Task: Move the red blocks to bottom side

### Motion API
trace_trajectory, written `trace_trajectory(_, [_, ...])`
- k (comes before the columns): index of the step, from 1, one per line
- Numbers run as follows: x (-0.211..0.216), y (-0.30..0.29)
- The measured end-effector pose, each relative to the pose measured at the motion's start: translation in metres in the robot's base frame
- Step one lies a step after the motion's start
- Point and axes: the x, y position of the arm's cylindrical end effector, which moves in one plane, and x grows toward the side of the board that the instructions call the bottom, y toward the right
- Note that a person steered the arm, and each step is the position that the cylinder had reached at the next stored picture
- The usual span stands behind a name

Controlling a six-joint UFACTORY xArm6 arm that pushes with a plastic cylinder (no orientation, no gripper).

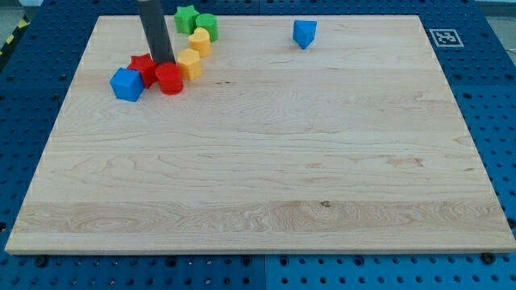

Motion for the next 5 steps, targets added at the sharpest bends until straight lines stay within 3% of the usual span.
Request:
trace_trajectory(1, [0.017,0.007])
trace_trajectory(3, [-0.043,-0.01])
trace_trajectory(5, [-0.003,-0.024])
